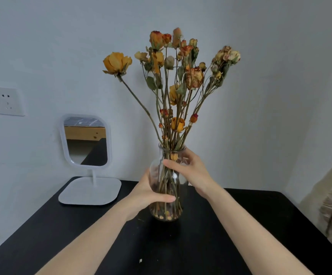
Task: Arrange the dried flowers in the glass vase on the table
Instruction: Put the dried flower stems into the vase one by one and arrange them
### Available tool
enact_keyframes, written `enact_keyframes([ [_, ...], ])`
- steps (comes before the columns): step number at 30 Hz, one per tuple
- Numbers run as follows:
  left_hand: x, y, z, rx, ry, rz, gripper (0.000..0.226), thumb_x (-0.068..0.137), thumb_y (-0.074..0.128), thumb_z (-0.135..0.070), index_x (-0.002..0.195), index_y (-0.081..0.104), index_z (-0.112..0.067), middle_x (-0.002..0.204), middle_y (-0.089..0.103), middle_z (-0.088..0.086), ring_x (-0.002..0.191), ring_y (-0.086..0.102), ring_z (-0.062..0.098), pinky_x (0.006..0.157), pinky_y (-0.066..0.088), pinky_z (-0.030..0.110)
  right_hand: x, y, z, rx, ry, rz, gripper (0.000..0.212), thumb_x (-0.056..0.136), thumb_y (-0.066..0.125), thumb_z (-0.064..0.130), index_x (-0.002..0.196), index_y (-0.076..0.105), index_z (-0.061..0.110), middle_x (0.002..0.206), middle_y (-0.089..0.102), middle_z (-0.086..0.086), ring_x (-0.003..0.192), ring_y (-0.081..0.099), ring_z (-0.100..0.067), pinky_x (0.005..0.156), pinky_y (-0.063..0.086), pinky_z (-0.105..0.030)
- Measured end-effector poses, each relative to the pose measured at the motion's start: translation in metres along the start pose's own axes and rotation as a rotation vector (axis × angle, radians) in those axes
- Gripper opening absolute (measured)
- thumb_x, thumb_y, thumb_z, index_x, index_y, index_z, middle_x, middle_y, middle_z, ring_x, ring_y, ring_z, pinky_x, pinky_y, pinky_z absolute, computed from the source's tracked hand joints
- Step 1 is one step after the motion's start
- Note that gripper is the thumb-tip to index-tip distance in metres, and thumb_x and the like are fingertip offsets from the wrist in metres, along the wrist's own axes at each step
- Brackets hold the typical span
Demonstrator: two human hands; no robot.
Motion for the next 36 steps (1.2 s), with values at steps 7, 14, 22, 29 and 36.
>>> enact_keyframes([
  [7, 0.042, -0.004, 0.012, -0.036, -0.047, 0.001, 0.107, 0.055, 0.089, -0.018, 0.138, 0.023, -0.029, 0.133, 0.048, -0.006, 0.126, 0.044, 0.016, 0.11, 0.034, 0.045, 0.031, -0.005, -0.016, 0.015, 0.015, -0.001, 0.041, 0.075, 0.075, 0.032, 0.114, 0.062, 0.025, 0.116, 0.063, 0.007, 0.114, 0.053, -0.012, 0.103, 0.041, -0.04],
  [14, 0.061, -0.012, 0.031, 0.0, -0.064, -0.009, 0.115, 0.046, 0.091, -0.027, 0.138, 0.023, -0.032, 0.133, 0.048, -0.007, 0.125, 0.044, 0.014, 0.108, 0.036, 0.044, 0.044, -0.002, -0.037, 0.034, 0.026, 0.019, 0.04, 0.075, 0.074, 0.032, 0.113, 0.061, 0.026, 0.116, 0.063, 0.008, 0.113, 0.052, -0.009, 0.091, 0.041, -0.025],
  [22, 0.073, -0.015, 0.041, 0.04, -0.088, -0.005, 0.113, 0.047, 0.091, -0.028, 0.137, 0.023, -0.033, 0.132, 0.046, -0.009, 0.124, 0.043, 0.013, 0.107, 0.038, 0.04, 0.052, 0.0, -0.051, 0.065, 0.03, 0.012, 0.035, 0.074, 0.076, 0.031, 0.106, 0.061, 0.033, 0.109, 0.063, 0.016, 0.107, 0.052, 0.001, 0.083, 0.039, -0.015],
  [29, 0.076, -0.013, 0.045, 0.022, -0.1, 0.0, 0.111, 0.051, 0.09, -0.023, 0.139, 0.022, -0.03, 0.132, 0.047, -0.007, 0.124, 0.044, 0.013, 0.108, 0.036, 0.041, 0.056, 0.001, -0.057, 0.051, 0.037, 0.012, 0.039, 0.076, 0.074, 0.033, 0.112, 0.059, 0.03, 0.113, 0.062, 0.013, 0.11, 0.051, -0.001, 0.084, 0.039, -0.015],
  [36, 0.074, -0.012, 0.047, 0.016, -0.113, 0.011, 0.11, 0.054, 0.089, -0.026, 0.14, 0.021, -0.029, 0.134, 0.045, -0.008, 0.125, 0.042, 0.012, 0.109, 0.035, 0.039, 0.055, 0.003, -0.06, 0.042, 0.077, 0.023, 0.039, 0.078, 0.072, 0.035, 0.113, 0.055, 0.034, 0.113, 0.058, 0.019, 0.107, 0.048, 0.006, 0.082, 0.035, -0.012],
])
Point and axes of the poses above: each hand's wrist, its own x-axis towards the middle knuckle, its own y-axis out of the palm, z = x × y, the point moved 7 cm from there along x, towards the middle knuckle
